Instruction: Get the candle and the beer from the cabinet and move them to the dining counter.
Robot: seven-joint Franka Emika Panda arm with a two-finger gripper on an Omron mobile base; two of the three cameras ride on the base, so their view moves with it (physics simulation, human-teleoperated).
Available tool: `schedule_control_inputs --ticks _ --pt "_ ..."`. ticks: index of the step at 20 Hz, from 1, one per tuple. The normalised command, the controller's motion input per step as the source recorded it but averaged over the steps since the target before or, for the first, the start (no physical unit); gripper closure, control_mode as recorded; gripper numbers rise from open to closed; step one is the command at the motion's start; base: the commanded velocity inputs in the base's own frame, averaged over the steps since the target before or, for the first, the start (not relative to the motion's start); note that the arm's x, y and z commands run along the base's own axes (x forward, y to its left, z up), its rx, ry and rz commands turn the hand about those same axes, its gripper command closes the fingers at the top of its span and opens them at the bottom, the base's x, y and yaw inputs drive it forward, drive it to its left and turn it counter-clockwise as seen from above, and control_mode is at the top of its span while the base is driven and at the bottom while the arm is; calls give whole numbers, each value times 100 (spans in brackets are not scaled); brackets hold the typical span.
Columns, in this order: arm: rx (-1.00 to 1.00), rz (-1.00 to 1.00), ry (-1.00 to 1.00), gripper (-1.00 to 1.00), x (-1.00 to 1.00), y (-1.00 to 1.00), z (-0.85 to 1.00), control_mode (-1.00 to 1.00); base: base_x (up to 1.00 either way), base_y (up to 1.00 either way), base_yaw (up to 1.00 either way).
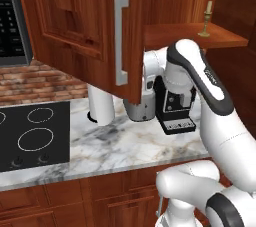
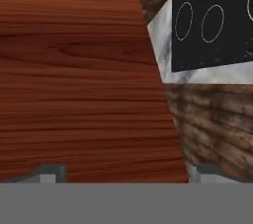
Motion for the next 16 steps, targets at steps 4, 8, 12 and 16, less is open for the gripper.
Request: schedule_control_inputs --ticks 4,8,12,16 --pt "0 11 0 -100 -72 82 0 -100 0 0 0" --pt "0 11 0 -100 -68 84 0 -100 0 0 0" --pt "0 8 1 -100 -39 84 0 -100 0 0 0" --pt "-1 3 0 -100 -14 69 -3 -100 0 0 0"
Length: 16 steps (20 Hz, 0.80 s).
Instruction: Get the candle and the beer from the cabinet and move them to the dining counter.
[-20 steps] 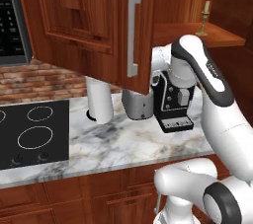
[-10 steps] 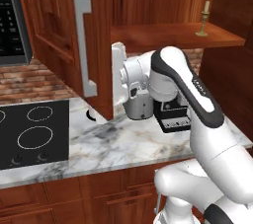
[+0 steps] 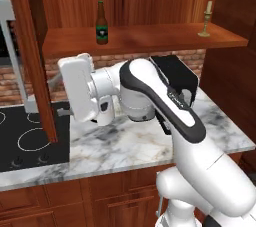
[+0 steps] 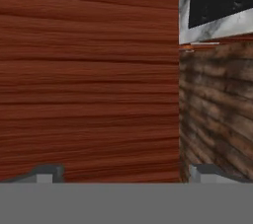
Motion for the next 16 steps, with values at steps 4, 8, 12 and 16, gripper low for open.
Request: schedule_control_inputs --ticks 4,8,12,16 --pt "-11 1 1 -100 -2 44 -11 -100 0 0 0" --pt "-15 0 0 -100 -4 5 -19 -100 0 0 0" --pt "-13 -4 -15 -100 -15 -22 -2 -100 0 0 0" --pt "-14 -11 -25 -100 -40 -64 0 -100 0 0 0"
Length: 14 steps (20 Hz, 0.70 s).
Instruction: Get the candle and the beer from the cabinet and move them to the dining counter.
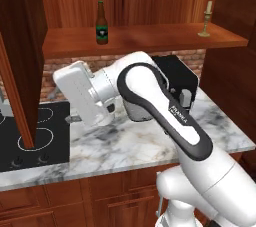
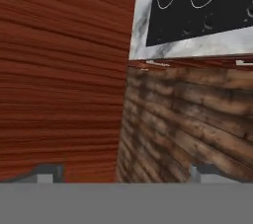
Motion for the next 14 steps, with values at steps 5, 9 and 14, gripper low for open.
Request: schedule_control_inputs --ticks 5,9,14 --pt "-15 -15 -34 -100 -65 -77 0 -100 0 0 0" --pt "-15 -17 -37 -100 -54 -78 1 -100 0 0 0" --pt "-13 -21 -33 -100 -9 -46 18 -100 0 0 0"
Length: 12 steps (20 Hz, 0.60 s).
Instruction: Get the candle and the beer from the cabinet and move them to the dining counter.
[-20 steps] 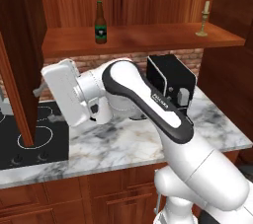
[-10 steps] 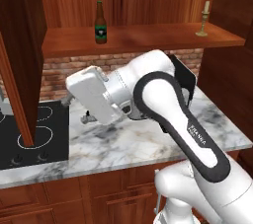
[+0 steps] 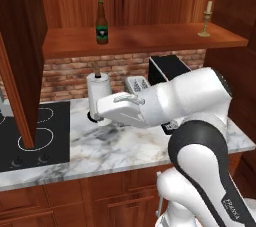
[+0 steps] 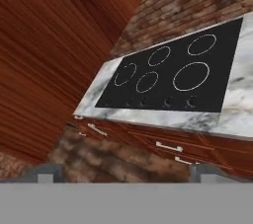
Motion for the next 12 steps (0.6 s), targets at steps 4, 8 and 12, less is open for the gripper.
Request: schedule_control_inputs --ticks 4,8,12 --pt "-9 -27 -25 -100 0 -39 33 -100 0 0 0" --pt "-11 -37 -19 -100 5 -9 41 -100 0 0 0" --pt "-11 -36 -17 -100 11 -8 44 -100 0 0 0"
